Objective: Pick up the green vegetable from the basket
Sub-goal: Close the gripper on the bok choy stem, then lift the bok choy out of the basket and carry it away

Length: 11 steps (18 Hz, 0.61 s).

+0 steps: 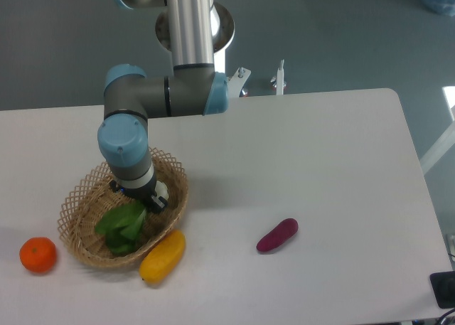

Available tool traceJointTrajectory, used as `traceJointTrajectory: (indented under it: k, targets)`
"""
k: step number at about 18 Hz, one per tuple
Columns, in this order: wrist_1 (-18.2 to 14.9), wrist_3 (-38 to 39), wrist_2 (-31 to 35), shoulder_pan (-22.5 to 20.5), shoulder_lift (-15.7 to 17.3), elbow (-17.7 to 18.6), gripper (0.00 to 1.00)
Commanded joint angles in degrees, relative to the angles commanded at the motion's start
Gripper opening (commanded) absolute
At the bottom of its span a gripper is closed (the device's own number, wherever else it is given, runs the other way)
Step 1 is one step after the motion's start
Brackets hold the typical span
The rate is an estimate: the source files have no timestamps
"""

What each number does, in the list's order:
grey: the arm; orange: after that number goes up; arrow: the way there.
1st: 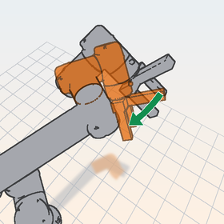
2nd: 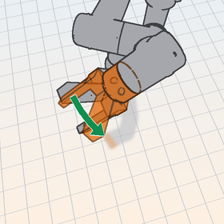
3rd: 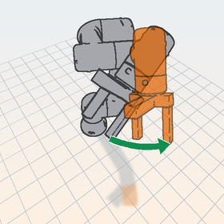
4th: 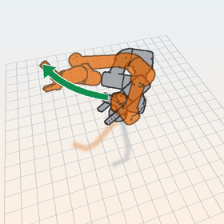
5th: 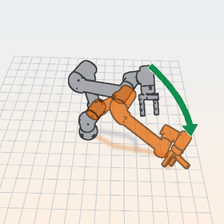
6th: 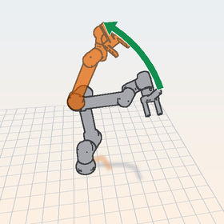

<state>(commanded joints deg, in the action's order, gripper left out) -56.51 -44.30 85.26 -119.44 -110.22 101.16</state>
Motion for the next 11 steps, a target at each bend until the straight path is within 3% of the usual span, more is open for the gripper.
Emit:
traceJointTrajectory:
  k: [5, 11]
  targets:
    - [-0.6, -1.3, -0.4, -2.6, 1.1, -1.6, 0.28]
    - [-1.8, -1.4, -3.0, -5.3, 1.1, -7.4, 0.28]
